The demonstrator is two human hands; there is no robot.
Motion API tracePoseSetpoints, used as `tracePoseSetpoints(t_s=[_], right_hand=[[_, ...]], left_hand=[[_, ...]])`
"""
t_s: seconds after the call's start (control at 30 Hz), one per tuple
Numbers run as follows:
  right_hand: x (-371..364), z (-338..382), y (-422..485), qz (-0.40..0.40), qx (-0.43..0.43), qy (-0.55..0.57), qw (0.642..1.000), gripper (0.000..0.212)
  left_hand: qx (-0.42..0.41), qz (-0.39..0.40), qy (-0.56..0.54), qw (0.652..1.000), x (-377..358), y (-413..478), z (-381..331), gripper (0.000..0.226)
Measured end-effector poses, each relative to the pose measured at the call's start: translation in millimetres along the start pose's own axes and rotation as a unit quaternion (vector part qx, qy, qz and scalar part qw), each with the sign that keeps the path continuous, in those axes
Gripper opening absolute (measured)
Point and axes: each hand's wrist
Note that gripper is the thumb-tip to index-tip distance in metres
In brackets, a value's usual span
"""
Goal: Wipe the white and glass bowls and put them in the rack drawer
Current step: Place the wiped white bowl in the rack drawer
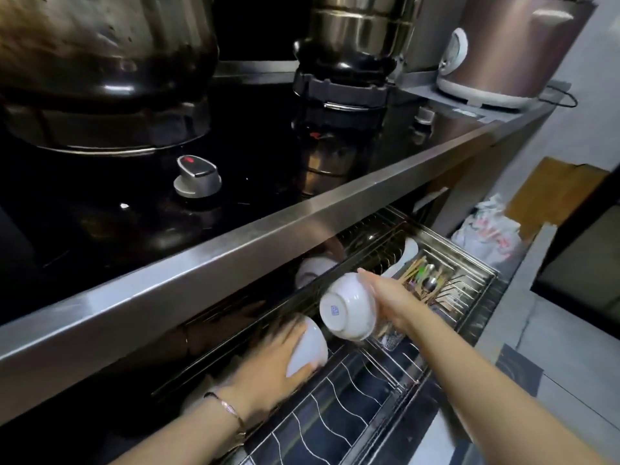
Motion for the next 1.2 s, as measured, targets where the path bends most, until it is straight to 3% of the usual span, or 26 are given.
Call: tracePoseSetpoints(t_s=[0.1,0.17,0.37,0.47,0.53,0.73,0.93,1.2], right_hand=[[-9,-9,17,-0.003,-0.008,-0.046,0.999,0.035],[-13,-11,22,0.017,0.009,-0.094,0.995,0.030],[-21,-20,28,0.079,0.021,-0.144,0.986,0.046],[-24,-23,28,0.130,0.023,-0.143,0.981,0.020],[-27,-25,26,0.150,0.016,-0.141,0.978,0.017],[-35,-24,24,0.179,0.013,-0.097,0.979,0.011],[-46,-34,21,0.166,0.026,-0.142,0.975,0.029],[-49,-40,22,0.145,0.036,-0.189,0.971,0.037]], left_hand=[[-0.020,0.011,0.023,0.999,-16,11,11,0.120],[-0.027,0.007,0.032,0.999,-26,17,18,0.124],[-0.010,-0.041,0.056,0.998,-47,20,21,0.095],[-0.021,-0.076,0.049,0.996,-52,8,21,0.080],[-0.045,-0.111,0.078,0.990,-54,-2,22,0.072],[-0.051,-0.139,0.124,0.981,-56,-12,25,0.070],[-0.054,-0.144,0.122,0.981,-59,-10,25,0.070],[-0.034,-0.111,0.091,0.989,-54,6,20,0.066]])
Point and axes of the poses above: each hand's wrist, its own y-axis towards the middle knuckle, its own x-axis out of the back of the hand, z = x × y, and after that the axes turned 7 degrees about -x, right-handed
